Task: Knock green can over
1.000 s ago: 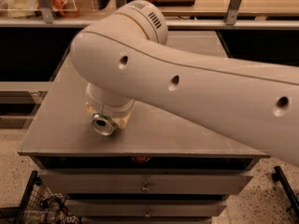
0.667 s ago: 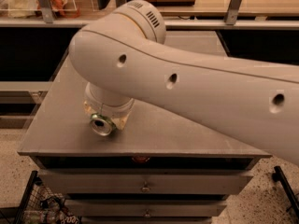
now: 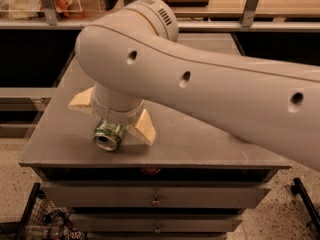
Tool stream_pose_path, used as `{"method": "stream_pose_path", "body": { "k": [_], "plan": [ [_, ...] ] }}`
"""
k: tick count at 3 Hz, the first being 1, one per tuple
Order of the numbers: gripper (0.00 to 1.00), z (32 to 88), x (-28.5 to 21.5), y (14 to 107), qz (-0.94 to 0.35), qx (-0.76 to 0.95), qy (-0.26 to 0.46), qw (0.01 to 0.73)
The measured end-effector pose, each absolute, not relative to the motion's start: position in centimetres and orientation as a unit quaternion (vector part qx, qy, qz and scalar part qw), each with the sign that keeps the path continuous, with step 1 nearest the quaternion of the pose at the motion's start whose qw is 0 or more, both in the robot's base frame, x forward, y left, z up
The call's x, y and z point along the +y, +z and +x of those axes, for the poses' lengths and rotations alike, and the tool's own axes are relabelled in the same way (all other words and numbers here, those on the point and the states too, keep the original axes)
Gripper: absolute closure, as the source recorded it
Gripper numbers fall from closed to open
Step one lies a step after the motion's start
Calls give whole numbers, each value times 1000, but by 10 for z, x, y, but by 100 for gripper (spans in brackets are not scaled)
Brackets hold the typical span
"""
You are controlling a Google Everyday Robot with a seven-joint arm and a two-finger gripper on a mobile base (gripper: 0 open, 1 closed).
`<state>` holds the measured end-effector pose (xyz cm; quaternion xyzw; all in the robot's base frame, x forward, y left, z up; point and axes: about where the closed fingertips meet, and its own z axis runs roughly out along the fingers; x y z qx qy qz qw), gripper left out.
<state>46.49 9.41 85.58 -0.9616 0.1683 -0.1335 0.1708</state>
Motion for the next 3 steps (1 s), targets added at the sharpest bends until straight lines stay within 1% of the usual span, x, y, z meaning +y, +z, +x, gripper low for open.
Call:
{"method": "stream_pose_path", "body": {
  "k": [1, 3],
  "plan": [
    [0, 470, 91, 860, -961, 176, -123, 174],
    [0, 502, 70, 876, -956, 222, -56, 181]
  ]
}}
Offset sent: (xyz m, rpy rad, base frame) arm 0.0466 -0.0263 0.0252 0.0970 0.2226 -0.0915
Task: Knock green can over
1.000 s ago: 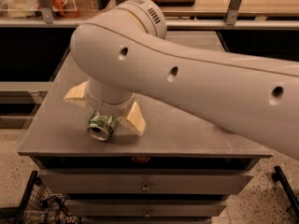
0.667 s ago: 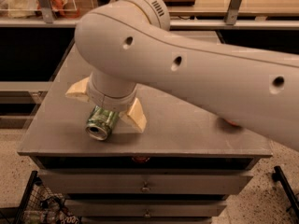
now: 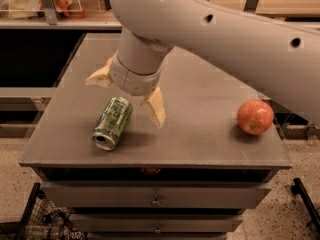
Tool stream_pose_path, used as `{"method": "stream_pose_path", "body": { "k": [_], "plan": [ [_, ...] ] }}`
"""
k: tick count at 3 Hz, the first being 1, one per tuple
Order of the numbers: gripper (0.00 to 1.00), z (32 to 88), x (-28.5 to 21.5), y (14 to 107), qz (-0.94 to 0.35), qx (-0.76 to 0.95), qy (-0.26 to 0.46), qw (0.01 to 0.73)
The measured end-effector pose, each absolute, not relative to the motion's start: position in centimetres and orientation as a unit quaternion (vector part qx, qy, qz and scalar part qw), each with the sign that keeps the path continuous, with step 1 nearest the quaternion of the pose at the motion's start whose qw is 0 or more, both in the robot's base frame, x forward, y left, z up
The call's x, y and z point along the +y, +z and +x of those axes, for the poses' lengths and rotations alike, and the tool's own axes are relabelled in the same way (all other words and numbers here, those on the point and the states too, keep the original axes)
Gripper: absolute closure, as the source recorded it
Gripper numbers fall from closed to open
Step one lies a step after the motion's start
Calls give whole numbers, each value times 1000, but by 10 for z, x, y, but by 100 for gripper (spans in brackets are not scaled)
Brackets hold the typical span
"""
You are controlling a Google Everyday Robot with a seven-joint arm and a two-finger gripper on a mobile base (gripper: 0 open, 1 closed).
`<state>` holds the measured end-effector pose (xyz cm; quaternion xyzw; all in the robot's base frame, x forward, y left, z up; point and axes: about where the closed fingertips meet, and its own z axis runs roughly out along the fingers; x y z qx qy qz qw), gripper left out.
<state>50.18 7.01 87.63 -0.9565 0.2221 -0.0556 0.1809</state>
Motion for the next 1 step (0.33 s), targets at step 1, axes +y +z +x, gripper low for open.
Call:
{"method": "stream_pose_path", "body": {
  "k": [1],
  "plan": [
    [0, 504, 68, 880, -956, 225, -54, 181]
  ]
}}
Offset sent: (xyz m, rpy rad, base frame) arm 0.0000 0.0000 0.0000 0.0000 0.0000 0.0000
